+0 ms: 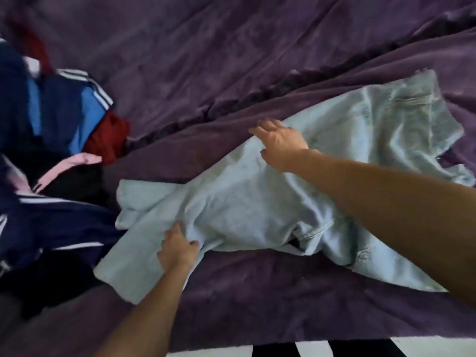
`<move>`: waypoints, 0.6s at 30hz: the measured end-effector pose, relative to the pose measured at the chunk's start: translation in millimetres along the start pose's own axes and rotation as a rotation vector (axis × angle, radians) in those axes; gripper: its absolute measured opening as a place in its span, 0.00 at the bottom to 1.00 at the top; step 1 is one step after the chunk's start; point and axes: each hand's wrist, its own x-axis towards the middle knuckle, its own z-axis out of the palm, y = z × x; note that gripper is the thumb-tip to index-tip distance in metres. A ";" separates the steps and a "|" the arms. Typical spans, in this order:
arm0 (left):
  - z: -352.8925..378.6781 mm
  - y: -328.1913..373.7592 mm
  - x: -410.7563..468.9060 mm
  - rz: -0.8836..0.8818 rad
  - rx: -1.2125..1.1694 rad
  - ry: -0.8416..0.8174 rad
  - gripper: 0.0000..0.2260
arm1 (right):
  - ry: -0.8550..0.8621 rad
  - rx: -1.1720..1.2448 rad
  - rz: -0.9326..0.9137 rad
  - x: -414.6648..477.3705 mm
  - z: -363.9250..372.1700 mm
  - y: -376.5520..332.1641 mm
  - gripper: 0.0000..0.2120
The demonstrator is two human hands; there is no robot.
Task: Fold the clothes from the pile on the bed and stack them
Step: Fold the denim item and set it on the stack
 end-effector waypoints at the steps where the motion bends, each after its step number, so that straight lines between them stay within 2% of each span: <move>1: 7.6 -13.8 4.8 -0.030 -0.026 0.025 0.26 | -0.056 -0.016 -0.012 11.9 12.2 -7.6 0.33; 3: 16.1 -36.2 15.5 -0.002 -0.072 0.092 0.23 | -0.118 -0.050 0.034 25.8 29.7 -13.2 0.35; 4: 16.9 -45.4 20.4 0.054 -0.099 0.150 0.23 | -0.119 -0.067 0.077 27.0 34.5 -12.0 0.33; 6: 11.2 -61.2 32.3 0.168 -0.138 0.299 0.27 | -0.066 -0.099 0.138 23.2 37.6 -5.5 0.21; 8: -4.2 -74.9 50.2 0.190 -0.072 0.341 0.29 | 0.007 -0.087 0.176 14.1 35.2 2.3 0.12; 10: -19.5 -89.7 68.4 0.157 0.122 0.242 0.25 | 0.071 -0.050 0.195 3.9 27.4 4.0 0.12; 12: -36.7 -100.6 80.3 0.158 0.171 0.204 0.08 | 0.132 -0.024 0.209 -4.6 17.1 0.7 0.12; 13: -49.1 -102.8 83.2 0.194 0.122 0.198 0.00 | 0.163 -0.009 0.222 -7.2 11.1 -0.9 0.12; 15: -80.7 -101.5 91.5 0.314 0.038 0.260 0.03 | 0.228 0.016 0.252 -7.9 -3.6 -4.4 0.12; 16: -101.8 -98.7 99.0 0.370 0.009 0.337 0.02 | 0.257 0.018 0.263 -5.1 -11.1 -5.9 0.12; 18: -148.4 -83.8 120.5 0.465 0.024 0.491 0.06 | 0.308 0.004 0.292 7.4 -25.7 -6.7 0.13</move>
